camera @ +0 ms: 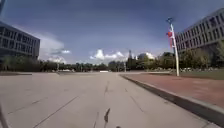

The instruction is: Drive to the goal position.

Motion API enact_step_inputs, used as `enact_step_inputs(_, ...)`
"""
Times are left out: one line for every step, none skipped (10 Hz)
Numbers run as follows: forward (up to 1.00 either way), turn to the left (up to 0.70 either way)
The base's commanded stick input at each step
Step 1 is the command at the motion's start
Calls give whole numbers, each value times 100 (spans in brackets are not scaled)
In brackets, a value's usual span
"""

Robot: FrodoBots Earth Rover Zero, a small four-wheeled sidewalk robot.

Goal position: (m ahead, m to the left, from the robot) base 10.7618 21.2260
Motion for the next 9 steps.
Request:
enact_step_inputs(70,0)
enact_step_inputs(70,22)
enact_step_inputs(70,35)
enact_step_inputs(70,35)
enact_step_inputs(70,0)
enact_step_inputs(70,0)
enact_step_inputs(70,0)
enact_step_inputs(70,0)
enact_step_inputs(70,0)
